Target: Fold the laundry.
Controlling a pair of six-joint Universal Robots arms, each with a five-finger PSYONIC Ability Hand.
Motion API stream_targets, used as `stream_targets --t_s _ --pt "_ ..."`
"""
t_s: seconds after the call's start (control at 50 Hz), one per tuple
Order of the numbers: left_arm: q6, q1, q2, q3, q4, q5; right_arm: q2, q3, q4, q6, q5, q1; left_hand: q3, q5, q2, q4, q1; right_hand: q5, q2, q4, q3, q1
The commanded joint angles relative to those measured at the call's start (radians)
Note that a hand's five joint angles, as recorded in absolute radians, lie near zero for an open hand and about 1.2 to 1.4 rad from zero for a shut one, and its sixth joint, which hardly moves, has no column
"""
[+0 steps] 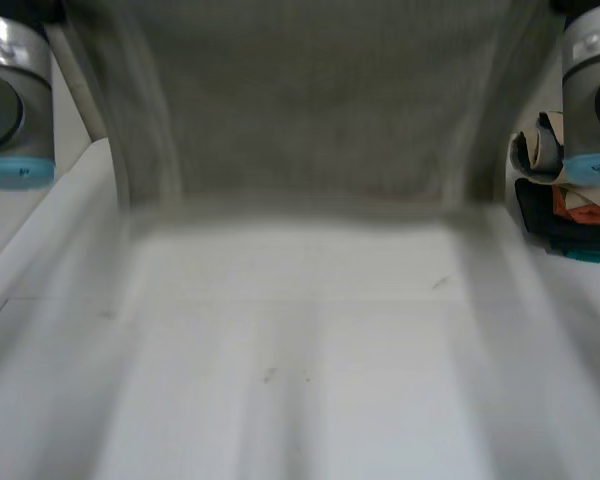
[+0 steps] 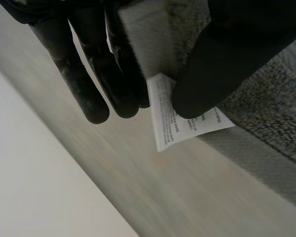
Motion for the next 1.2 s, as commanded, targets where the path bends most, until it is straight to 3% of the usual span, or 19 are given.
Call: stream_targets --t_s 0.02,0.12,0.24,0.46,0.6,0.7,0.74,0.8,0.92,1.06,1.2 --pt "-0.082 0.01 0.066 -0.105 0.202 0.003 -0.022 0.074 -0.157 0.043 -0.011 0.009 0.201 0.238 0.196 0.192 0.235 0.209 0.215 0.199 0.206 0.253" --pt "-0.085 0.012 0.058 -0.181 0.091 0.006 -0.013 0.122 -0.153 0.104 -0.016 0.004 0.201 0.238 0.196 0.192 0.235 0.209 0.215 0.199 0.206 0.253" --pt "-0.085 0.013 0.055 -0.294 0.081 0.008 0.031 0.208 -0.102 0.123 -0.06 0.004 0.201 0.238 0.196 0.192 0.235 0.209 0.215 0.199 0.206 0.253" --pt "-0.066 0.001 0.015 -0.534 -0.009 0.012 0.16 0.351 0.146 0.105 -0.114 -0.003 0.201 0.238 0.196 0.192 0.235 0.209 0.215 0.199 0.206 0.253" --pt "0.062 -0.005 0.136 -0.718 -0.328 0.0 0.067 0.46 0.516 0.048 -0.107 -0.006 0.201 0.238 0.196 0.192 0.235 0.209 0.215 0.199 0.206 0.253" --pt "0.202 0.001 0.326 -0.901 -0.65 -0.015 -0.15 0.634 0.946 -0.105 -0.11 -0.022 0.201 0.238 0.196 0.192 0.235 0.209 0.215 0.199 0.206 0.253" --pt "0.233 0.007 0.389 -0.949 -0.725 -0.011 -0.209 0.695 1.024 -0.179 -0.12 -0.055 0.201 0.238 0.196 0.192 0.235 0.209 0.215 0.199 0.206 0.253" --pt "0.268 0.018 0.475 -1.004 -0.783 -0.006 -0.283 0.768 0.996 -0.289 -0.137 -0.14 0.201 0.238 0.196 0.192 0.235 0.209 0.215 0.199 0.206 0.253" --pt "0.277 0.025 0.468 -1.001 -0.634 0.001 -0.239 0.752 0.831 -0.291 -0.122 -0.152 0.201 0.238 0.196 0.192 0.235 0.209 0.215 0.199 0.206 0.253" --pt "0.265 -0.019 0.268 -0.842 -0.445 -0.014 -0.036 0.528 0.685 -0.126 -0.104 -0.054 0.201 0.238 0.196 0.192 0.235 0.209 0.215 0.199 0.206 0.253" --pt "0.23 -0.03 0.078 -0.629 -0.356 -0.047 0.117 0.345 0.441 -0.101 -0.085 -0.003 0.201 0.238 0.196 0.192 0.235 0.209 0.215 0.199 0.206 0.253"
